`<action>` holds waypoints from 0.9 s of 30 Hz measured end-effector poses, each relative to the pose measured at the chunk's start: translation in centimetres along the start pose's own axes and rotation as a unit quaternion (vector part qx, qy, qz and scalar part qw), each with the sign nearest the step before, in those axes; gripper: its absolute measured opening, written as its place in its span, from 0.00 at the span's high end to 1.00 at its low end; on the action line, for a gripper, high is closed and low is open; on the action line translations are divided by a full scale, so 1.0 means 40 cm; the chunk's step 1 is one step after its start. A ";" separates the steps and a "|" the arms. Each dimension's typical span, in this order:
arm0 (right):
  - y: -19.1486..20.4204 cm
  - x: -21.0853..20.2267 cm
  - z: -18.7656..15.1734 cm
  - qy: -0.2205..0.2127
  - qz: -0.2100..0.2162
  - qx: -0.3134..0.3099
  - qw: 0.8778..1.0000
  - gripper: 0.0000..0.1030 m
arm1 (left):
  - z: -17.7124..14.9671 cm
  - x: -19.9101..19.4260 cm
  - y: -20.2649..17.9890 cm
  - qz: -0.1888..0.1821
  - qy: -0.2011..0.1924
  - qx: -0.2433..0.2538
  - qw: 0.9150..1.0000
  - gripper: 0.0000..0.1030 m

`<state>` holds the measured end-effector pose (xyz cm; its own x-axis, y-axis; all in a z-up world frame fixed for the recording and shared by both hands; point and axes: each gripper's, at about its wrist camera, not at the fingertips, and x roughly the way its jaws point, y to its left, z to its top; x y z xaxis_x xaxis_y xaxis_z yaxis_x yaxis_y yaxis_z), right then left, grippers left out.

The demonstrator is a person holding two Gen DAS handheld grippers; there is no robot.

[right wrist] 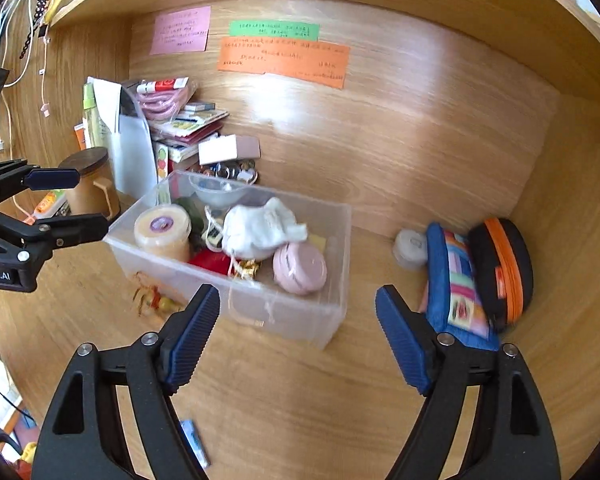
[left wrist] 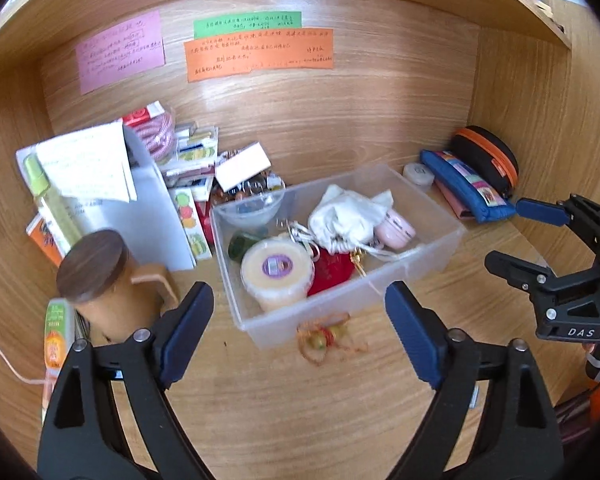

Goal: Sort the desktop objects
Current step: 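Withdraw both tools and grasp the blue Max staple box with the right tool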

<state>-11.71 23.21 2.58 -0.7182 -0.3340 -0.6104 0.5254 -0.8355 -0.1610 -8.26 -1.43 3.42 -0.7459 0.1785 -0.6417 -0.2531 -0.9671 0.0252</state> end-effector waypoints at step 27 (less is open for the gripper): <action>0.164 0.025 -0.291 0.096 0.083 -0.017 0.992 0.51 | -0.240 0.034 -0.029 -0.043 0.083 -0.067 0.993 0.13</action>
<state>-3.66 22.46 -8.11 -0.5217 -0.3737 -0.7669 0.6472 -0.7591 -0.0704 -3.06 -1.80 -4.84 -0.6110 0.2395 -0.7545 -0.2193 -0.9670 -0.1294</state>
